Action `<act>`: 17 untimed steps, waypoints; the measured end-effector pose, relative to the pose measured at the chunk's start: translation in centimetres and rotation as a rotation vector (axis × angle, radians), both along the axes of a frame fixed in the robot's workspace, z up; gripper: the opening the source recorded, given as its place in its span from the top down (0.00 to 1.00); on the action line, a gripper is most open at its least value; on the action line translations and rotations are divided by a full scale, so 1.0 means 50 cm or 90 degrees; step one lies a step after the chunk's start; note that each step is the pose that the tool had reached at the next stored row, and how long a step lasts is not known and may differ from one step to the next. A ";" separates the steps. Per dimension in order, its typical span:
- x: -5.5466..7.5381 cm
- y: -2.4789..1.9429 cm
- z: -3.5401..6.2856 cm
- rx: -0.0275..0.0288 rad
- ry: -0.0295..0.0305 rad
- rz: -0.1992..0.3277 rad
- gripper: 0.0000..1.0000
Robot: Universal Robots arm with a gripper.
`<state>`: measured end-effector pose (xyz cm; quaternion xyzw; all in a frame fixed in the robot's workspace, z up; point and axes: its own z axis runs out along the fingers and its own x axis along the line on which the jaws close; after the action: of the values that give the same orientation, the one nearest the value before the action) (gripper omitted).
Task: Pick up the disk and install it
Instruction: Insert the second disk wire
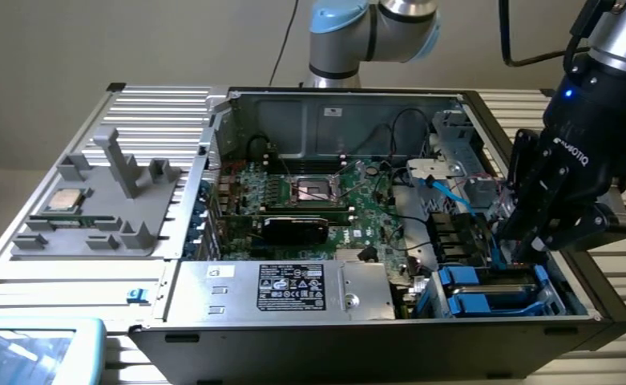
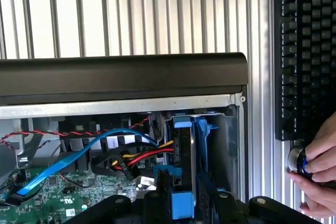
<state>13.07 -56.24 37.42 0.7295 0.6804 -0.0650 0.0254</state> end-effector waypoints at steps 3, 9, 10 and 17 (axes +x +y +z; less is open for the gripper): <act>0.000 -0.0001 0.006 0.0000 0.0000 -0.001 0.64; 0.000 -0.0001 0.006 0.0000 0.0000 -0.001 0.64; 0.000 -0.0001 0.006 0.0000 0.0000 -0.001 0.64; 0.000 0.0000 0.006 0.0000 0.0000 -0.001 0.64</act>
<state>13.05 -56.24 37.72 0.7301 0.6797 -0.0650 0.0254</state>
